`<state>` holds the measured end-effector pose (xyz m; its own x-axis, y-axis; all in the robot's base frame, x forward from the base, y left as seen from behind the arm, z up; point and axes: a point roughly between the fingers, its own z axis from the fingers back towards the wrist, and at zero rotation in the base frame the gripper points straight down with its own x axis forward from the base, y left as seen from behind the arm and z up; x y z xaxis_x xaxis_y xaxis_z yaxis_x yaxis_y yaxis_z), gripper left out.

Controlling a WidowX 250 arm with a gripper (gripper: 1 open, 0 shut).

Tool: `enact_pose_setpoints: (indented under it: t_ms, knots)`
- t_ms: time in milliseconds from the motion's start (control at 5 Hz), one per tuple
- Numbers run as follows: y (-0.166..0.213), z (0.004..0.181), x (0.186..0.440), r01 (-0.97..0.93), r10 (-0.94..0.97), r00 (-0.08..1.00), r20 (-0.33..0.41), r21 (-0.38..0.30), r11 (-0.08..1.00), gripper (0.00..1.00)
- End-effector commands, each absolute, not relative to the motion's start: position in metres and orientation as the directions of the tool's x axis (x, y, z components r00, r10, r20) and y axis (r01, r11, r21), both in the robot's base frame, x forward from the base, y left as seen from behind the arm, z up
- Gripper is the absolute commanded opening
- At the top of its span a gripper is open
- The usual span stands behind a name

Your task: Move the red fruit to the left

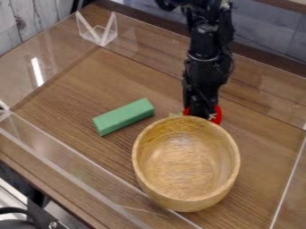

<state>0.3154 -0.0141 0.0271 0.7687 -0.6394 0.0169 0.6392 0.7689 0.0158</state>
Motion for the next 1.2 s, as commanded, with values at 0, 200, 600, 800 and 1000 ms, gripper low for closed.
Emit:
enact_pose_setpoints:
  t_ms: [0, 200, 600, 800, 1000]
  knots:
    - [-0.0041, 0.031, 0.3233, 0.618, -0.62, 0.782, 0.06, 0.048, 0.784, 0.0]
    - [-0.001, 0.0299, 0.3248, 0.612, -0.614, 0.786, 0.073, 0.055, 0.789, 0.0]
    - [0.0022, 0.0268, 0.3266, 0.613, -0.616, 0.782, 0.092, 0.061, 0.788, 0.0]
    - [0.0037, 0.0242, 0.328, 0.616, -0.619, 0.779, 0.097, 0.061, 0.785, 0.0]
    - [0.0046, 0.0212, 0.3294, 0.62, -0.623, 0.776, 0.1, 0.06, 0.782, 0.0]
